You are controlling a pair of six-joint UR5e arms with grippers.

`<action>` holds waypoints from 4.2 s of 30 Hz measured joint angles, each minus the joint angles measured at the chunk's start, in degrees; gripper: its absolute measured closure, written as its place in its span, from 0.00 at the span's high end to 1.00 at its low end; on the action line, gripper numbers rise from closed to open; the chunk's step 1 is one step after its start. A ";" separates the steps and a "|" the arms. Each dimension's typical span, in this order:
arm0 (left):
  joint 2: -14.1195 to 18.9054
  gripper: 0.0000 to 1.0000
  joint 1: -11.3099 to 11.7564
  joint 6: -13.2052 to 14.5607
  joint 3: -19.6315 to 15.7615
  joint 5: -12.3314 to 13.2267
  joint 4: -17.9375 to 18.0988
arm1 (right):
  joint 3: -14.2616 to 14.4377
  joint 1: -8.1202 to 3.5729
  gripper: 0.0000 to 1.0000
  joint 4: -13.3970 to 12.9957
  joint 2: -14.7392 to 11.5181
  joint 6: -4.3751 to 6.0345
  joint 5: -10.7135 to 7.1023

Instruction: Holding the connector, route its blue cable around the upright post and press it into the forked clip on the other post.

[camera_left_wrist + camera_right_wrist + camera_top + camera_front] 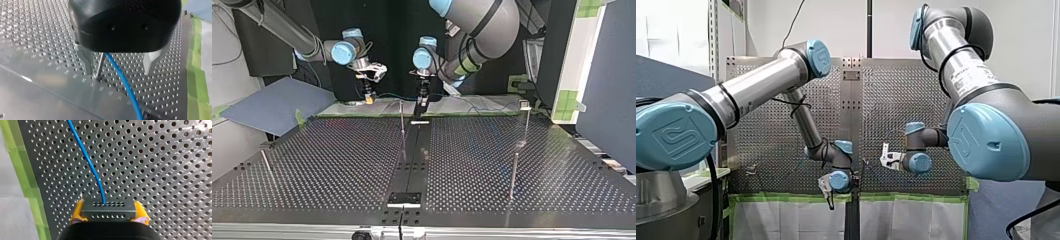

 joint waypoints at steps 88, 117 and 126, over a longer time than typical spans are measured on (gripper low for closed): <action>-0.26 0.38 -1.44 1.82 2.71 -10.29 -4.33 | -2.24 0.88 0.00 5.30 3.02 -4.52 -4.72; -0.19 0.13 -2.53 11.73 3.38 -15.09 -4.49 | -2.34 -0.09 0.00 4.40 3.00 -4.40 -4.04; -0.18 0.13 -3.32 16.56 5.90 -17.17 -6.13 | -3.30 -0.90 0.00 3.76 2.97 -4.10 -3.21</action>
